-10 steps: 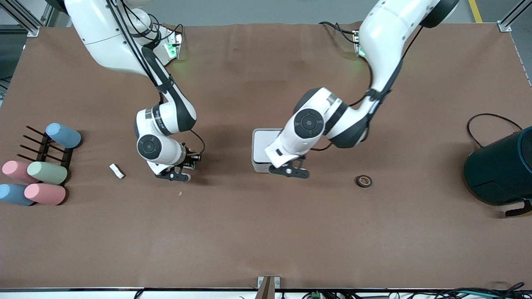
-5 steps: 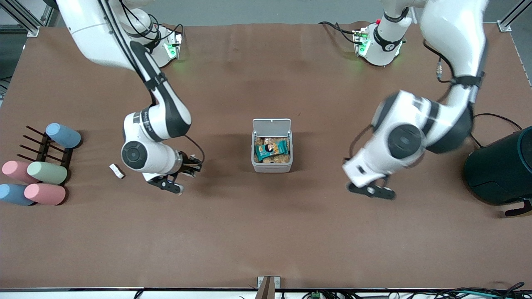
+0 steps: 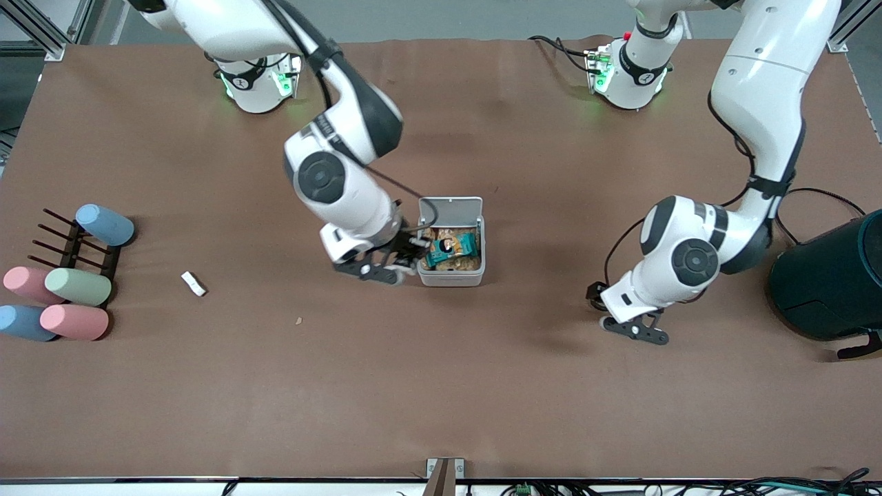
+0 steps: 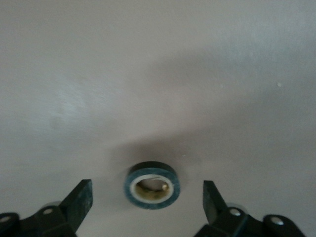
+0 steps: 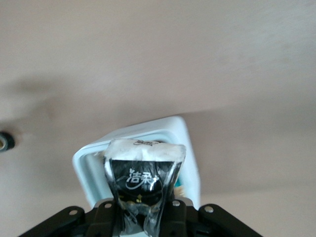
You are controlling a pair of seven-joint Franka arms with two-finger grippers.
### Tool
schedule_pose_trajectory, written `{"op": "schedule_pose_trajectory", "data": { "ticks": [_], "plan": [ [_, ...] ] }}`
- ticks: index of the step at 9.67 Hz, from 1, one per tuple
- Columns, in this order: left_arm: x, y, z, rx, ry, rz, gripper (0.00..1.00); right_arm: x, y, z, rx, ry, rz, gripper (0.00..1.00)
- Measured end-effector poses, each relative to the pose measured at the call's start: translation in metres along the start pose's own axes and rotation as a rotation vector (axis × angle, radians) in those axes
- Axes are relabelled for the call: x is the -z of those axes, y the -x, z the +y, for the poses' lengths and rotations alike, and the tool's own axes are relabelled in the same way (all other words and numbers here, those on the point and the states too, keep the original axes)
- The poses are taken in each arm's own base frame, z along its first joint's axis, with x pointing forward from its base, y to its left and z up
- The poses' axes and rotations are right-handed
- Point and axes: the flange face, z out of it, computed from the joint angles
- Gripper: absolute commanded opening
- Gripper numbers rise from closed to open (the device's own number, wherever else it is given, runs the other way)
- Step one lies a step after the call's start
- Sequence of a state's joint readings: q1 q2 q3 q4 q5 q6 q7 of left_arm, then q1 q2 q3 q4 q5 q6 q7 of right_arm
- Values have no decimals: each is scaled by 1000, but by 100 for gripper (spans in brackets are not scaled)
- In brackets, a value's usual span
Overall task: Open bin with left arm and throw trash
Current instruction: 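Drop the packet into the bin with the right gripper while the left reaches the tape, then grasp the dark tape roll with the left gripper while the right moves to the strip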
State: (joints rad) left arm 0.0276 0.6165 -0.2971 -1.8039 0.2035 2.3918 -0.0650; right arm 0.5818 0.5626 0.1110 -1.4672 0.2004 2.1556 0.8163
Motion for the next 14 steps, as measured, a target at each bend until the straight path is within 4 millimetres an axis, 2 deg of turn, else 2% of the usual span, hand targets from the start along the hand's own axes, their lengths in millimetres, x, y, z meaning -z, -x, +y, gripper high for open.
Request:
{"op": "schedule_pose_trajectory", "data": {
  "ticks": [1, 3, 4, 5, 6, 7, 8, 9, 10, 11, 12, 13, 14],
  "plan": [
    [-13, 10, 3, 0, 7, 8, 100, -22, 16, -10, 29, 15, -13, 10],
    [-30, 24, 4, 0, 17, 15, 99, -65, 32, -16, 66, 60, -30, 76],
    [-33, 27, 2, 3, 19, 19, 78, -76, 35, -16, 72, 70, -38, 85],
    [-34, 28, -2, 9, 20, 29, 43, -79, 35, -16, 72, 74, -41, 99],
    [-36, 30, -6, 13, 22, 36, 15, -76, 31, -15, 67, 71, -34, 99],
    [-36, 30, -9, 6, 18, 39, 0, -67, 21, -13, 55, 61, -18, 99],
    [-34, 30, -8, -19, 3, 46, 0, -52, 3, -8, 34, 44, 4, 99],
    [-30, 28, -7, -42, -12, 57, 0, -28, -15, 3, 5, 47, 9, 99],
    [-22, 24, -4, -52, -19, 74, 0, 2, -35, 27, -40, 87, -21, 99],
    [-1, 14, 6, -50, -21, 89, 0, 30, -59, 63, -94, 125, -54, 99],
    [33, 2, 34, -26, -15, 80, 0, 42, -84, 107, -107, 151, -70, 99],
    [70, -7, 76, 12, -4, 67, 0, 39, -106, 164, -68, 181, -96, 99],
    [102, -11, 124, 63, 11, 62, 0, 33, -126, 234, -8, 205, -118, 99]
  ]
}}
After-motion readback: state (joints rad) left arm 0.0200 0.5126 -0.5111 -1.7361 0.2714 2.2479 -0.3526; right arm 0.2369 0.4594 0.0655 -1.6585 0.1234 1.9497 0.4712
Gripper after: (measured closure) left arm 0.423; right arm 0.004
